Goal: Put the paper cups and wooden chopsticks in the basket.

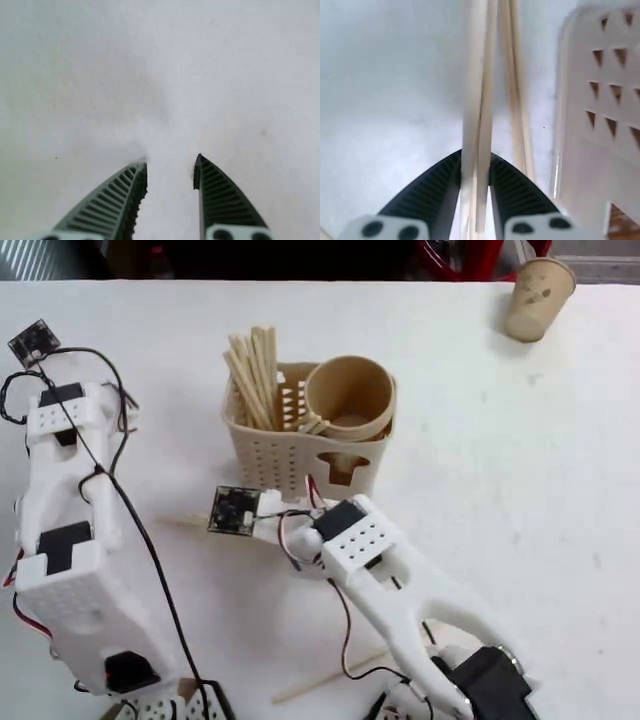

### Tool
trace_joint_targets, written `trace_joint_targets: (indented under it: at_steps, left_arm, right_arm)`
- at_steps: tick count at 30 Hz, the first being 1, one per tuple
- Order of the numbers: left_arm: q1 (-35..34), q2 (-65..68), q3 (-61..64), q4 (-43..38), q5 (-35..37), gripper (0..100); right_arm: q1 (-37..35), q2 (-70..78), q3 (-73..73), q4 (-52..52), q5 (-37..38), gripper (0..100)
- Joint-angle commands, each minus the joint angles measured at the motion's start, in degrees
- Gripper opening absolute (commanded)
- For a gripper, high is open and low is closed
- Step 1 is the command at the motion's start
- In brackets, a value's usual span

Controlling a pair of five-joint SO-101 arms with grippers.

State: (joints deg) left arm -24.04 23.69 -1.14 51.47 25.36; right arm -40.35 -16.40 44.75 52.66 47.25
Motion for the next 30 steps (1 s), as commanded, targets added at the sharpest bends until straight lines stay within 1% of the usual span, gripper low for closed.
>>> trace_joint_targets:
  at_steps: [1,5,9,14,16,20,22,26,30]
  left_arm:
    - [-0.57,-0.31,-0.62,-1.14,0.26,17]
    - [-0.57,-0.31,-0.62,-1.05,0.26,17]
    - [-0.57,-0.31,-0.62,-0.97,0.26,17]
    - [-0.57,-0.31,-0.62,-1.14,0.26,17]
    - [-0.57,-0.31,-0.62,-1.14,0.26,17]
    - [-0.57,-0.31,-0.62,-1.14,0.26,17]
    - [-0.57,-0.31,-0.62,-1.14,0.26,17]
    - [-0.57,-0.31,-0.62,-1.05,0.26,17]
    - [-0.57,-0.31,-0.62,-1.14,0.26,17]
  right_arm:
    - [0.4,-1.63,-0.35,0.13,-0.18,6.3]
    - [0.04,4.35,-0.26,-2.51,-0.18,13.3]
    - [0.04,10.33,-1.49,-4.79,-0.18,13.4]
    - [0.31,12.35,-3.25,-4.88,-0.18,13.4]
    - [0.22,12.62,-3.25,-4.79,-0.18,12.1]
    - [0.31,12.26,-3.16,-4.7,-0.18,0.9]
    - [0.31,12.26,-3.16,-4.62,-0.18,2.8]
    - [0.48,11.74,-3.43,-3.74,-0.26,1.7]
    - [0.48,6.55,-3.16,-1.01,-0.7,1.7]
